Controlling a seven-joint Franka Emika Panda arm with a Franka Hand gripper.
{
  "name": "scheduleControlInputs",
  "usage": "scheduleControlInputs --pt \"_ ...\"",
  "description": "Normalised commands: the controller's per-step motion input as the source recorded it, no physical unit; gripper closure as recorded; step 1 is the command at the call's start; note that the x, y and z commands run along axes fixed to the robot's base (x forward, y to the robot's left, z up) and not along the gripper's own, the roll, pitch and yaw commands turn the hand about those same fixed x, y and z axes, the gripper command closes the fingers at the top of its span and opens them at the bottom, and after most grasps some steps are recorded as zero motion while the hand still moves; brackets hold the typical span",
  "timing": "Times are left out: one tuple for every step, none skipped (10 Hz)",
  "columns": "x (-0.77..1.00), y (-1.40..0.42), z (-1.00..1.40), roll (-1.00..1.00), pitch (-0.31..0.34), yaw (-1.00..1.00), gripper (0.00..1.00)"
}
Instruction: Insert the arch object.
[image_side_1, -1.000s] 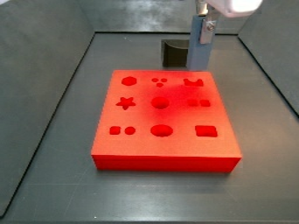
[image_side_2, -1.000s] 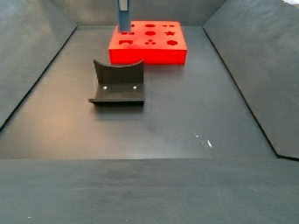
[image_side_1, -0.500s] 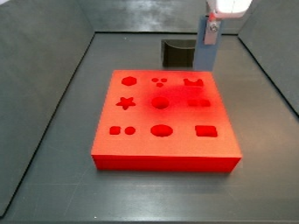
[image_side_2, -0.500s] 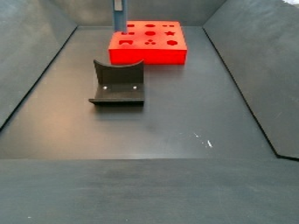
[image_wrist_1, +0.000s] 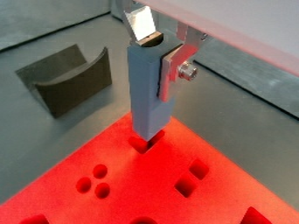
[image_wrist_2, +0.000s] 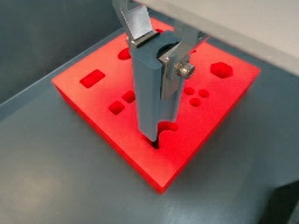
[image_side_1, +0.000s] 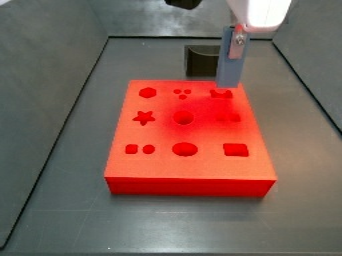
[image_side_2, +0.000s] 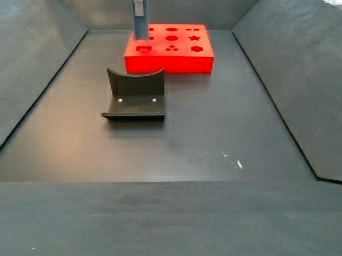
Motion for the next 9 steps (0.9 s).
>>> scheduleControlInputs --pt "0.00 -0.03 -0.19 0.01 0.000 0.38 1.00" --pt "0.06 -0.03 -0.13 0.04 0.009 0.00 1.00" --pt "0.00 0.00 -0.15 0.10 0.036 -0.08 1.00" --pt "0.00 0.00 -0.15 0.13 0.079 -0.19 1.00" --pt "0.01 0.00 -0.13 0.13 0.121 -0.32 1.00" --pt "0.02 0.00 -0.14 0.14 0.124 -0.35 1.00" --pt "0.00 0.00 -0.10 0.08 0.046 -0.23 1.00" --pt "0.01 0.00 -0.03 0.04 0.011 -0.09 1.00" --pt "0.07 0.00 -0.02 0.01 0.006 0.00 1.00"
